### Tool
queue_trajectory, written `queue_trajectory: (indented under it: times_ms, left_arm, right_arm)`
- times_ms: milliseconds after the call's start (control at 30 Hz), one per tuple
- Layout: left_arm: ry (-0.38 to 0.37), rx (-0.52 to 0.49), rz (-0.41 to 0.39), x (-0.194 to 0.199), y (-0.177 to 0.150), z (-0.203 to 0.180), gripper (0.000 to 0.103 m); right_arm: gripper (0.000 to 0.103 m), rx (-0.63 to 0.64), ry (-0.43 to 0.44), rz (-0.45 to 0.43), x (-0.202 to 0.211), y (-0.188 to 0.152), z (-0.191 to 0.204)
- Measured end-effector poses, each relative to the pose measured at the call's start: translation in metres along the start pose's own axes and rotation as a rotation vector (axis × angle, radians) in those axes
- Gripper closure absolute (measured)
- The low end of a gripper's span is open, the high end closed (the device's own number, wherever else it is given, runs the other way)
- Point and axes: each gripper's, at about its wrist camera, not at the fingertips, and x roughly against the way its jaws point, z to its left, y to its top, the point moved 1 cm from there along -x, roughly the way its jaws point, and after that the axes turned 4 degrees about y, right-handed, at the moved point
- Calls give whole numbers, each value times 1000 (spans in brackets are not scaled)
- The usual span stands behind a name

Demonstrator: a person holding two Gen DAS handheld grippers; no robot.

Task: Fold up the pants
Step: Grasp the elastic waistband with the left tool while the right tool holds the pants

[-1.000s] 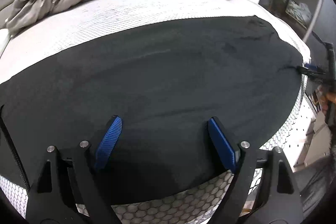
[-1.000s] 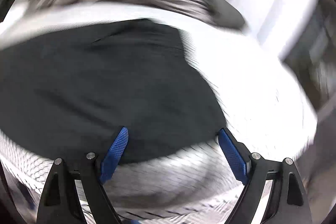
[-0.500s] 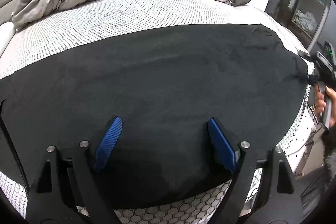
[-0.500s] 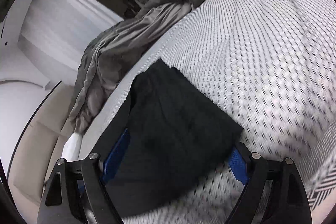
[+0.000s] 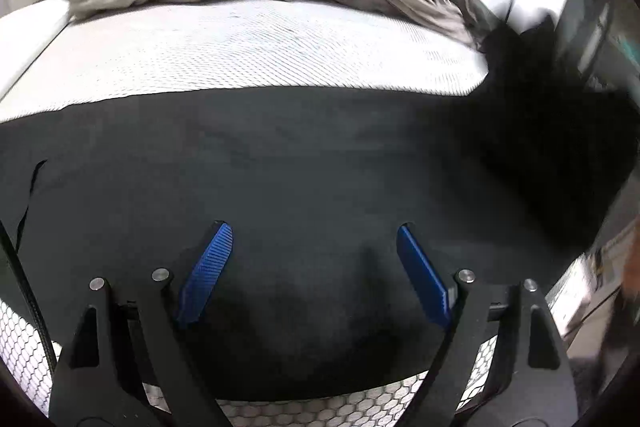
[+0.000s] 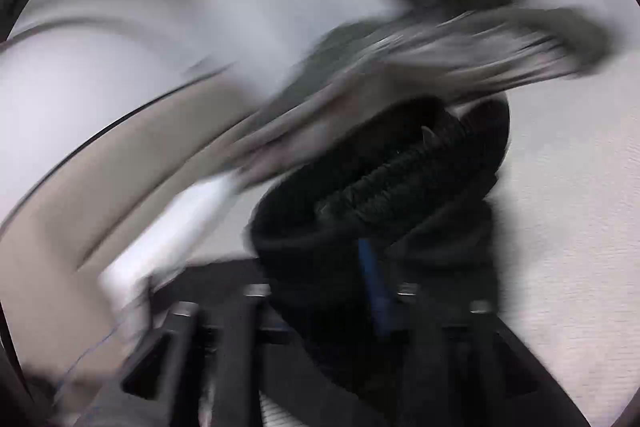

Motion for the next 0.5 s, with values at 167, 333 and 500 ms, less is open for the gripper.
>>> queue_trajectory:
  times_ms: [167, 333, 500]
  left_arm:
    - [-45, 122, -12, 7, 5, 33, 20]
    - [-165, 217, 22, -5, 11, 36, 32]
    - [-462, 275, 187, -47, 17, 12, 47]
  right_arm:
    - [31, 230, -117, 9, -17, -14, 44]
    - [27, 183, -519, 136, -14, -46, -23]
    - [27, 62, -528, 233, -23, -70, -71]
